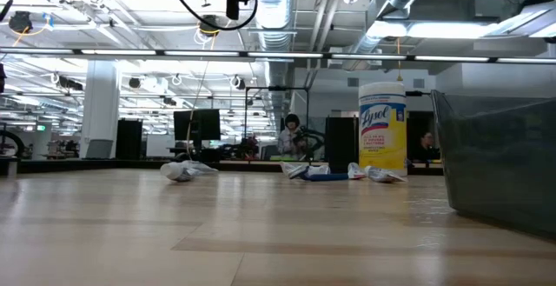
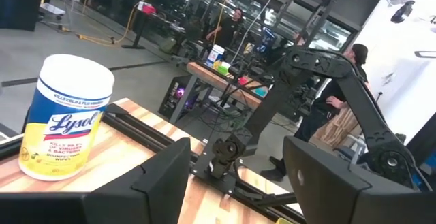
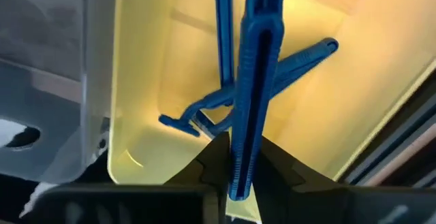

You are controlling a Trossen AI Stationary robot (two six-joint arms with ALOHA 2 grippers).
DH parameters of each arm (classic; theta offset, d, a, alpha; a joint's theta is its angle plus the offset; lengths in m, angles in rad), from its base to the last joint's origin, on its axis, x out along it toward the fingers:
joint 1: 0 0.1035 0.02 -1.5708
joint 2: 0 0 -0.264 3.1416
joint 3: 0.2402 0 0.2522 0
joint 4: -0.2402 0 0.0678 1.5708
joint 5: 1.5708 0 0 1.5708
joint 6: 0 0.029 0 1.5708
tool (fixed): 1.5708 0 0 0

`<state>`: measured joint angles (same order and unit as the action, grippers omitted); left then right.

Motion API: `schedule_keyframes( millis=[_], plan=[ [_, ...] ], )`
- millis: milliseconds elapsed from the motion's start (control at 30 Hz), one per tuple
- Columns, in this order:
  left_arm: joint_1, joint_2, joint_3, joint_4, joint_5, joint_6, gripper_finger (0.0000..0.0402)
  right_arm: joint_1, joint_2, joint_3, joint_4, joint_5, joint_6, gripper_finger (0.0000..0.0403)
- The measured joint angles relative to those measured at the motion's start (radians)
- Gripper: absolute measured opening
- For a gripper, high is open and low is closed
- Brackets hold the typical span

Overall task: Pick & Place Travel size toiletries
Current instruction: Put the razor into the yellow bin

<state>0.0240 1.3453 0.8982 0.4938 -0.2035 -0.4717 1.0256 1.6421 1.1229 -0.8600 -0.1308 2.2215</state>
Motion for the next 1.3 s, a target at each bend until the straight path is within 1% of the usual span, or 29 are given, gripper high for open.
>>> schedule_keyframes(
  millis=[167,300,500,600,633,733,800,900,1033,1133,1300],
  plan=[
    [0.004,0.000,0.000,0.000,0.000,0.001,0.0242,-0.006,-0.006,0.000,-0.002,-0.005,-0.029,0.0082],
    [0.004,0.000,0.000,-0.019,0.000,0.023,0.0254,-0.008,-0.007,0.000,-0.007,-0.013,-0.049,0.0122],
    [0.004,0.003,0.000,-0.171,0.000,0.036,0.0260,-0.007,-0.019,0.000,-0.025,-0.023,-0.048,0.0186],
    [0.004,0.035,-0.001,-0.231,0.000,0.081,0.0258,-0.007,-0.039,0.000,-0.050,-0.024,-0.048,0.0205],
    [0.004,0.054,-0.001,-0.226,0.000,0.093,0.0258,-0.007,-0.047,0.000,-0.063,-0.024,-0.048,0.0208],
    [0.006,0.115,0.000,-0.223,0.003,0.121,0.0258,-0.007,-0.075,0.000,-0.091,-0.024,-0.048,0.0211],
    [0.006,0.175,0.006,-0.224,0.028,0.137,0.0258,-0.007,-0.092,0.000,-0.102,-0.022,-0.048,0.0209],
    [0.006,0.270,0.028,-0.227,0.064,0.143,0.0258,-0.007,-0.107,0.000,-0.113,-0.021,-0.048,0.0200],
    [0.006,0.392,0.073,-0.232,0.068,0.150,0.0258,-0.007,-0.112,0.000,-0.121,-0.018,-0.048,0.0186],
    [0.006,0.468,0.109,-0.247,0.041,0.195,0.0258,-0.007,-0.110,0.000,-0.119,-0.018,-0.048,0.0176],
    [0.010,0.545,0.153,-0.319,-0.042,0.274,0.0257,-0.008,-0.105,0.000,-0.108,0.000,-0.047,0.0163]
  ],
)
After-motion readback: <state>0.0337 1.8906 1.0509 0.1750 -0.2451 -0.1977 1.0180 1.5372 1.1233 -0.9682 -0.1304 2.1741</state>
